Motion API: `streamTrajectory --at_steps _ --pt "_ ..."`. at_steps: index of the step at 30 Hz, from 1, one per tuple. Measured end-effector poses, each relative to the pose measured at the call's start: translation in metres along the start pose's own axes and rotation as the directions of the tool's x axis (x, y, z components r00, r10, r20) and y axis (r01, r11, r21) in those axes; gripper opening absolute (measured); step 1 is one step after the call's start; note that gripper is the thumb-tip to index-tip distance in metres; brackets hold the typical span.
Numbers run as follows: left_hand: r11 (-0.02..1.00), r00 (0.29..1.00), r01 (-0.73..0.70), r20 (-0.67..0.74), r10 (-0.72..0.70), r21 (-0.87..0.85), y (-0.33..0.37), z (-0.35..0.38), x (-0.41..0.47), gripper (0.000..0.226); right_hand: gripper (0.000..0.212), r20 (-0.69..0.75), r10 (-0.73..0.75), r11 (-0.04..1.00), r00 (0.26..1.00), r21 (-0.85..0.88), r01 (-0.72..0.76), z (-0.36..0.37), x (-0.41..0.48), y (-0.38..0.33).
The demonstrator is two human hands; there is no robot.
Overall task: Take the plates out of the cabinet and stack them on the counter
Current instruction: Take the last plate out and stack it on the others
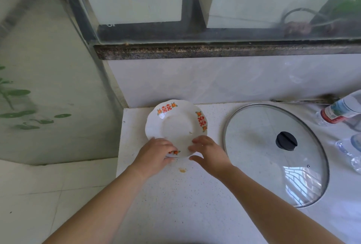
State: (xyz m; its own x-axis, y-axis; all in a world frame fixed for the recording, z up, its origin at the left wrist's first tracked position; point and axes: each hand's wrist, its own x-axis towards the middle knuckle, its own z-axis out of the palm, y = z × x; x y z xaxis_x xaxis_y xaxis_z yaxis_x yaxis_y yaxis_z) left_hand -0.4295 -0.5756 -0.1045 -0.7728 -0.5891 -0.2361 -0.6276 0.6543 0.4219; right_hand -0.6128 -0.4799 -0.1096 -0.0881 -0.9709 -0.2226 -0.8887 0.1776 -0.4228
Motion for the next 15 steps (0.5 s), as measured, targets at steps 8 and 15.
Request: streamTrajectory --at_steps 8,15 --pt "0.998 0.998 -0.056 -0.022 0.057 0.022 -0.009 0.003 0.007 0.034 0.025 -0.015 -0.01 0.999 1.0 -0.047 0.01 -0.006 0.002 -0.009" --pt "0.997 0.996 -0.077 -0.054 0.078 0.024 -0.007 0.004 0.008 0.037 0.028 -0.014 -0.006 0.997 1.0 -0.075 0.005 -0.009 0.002 -0.012"
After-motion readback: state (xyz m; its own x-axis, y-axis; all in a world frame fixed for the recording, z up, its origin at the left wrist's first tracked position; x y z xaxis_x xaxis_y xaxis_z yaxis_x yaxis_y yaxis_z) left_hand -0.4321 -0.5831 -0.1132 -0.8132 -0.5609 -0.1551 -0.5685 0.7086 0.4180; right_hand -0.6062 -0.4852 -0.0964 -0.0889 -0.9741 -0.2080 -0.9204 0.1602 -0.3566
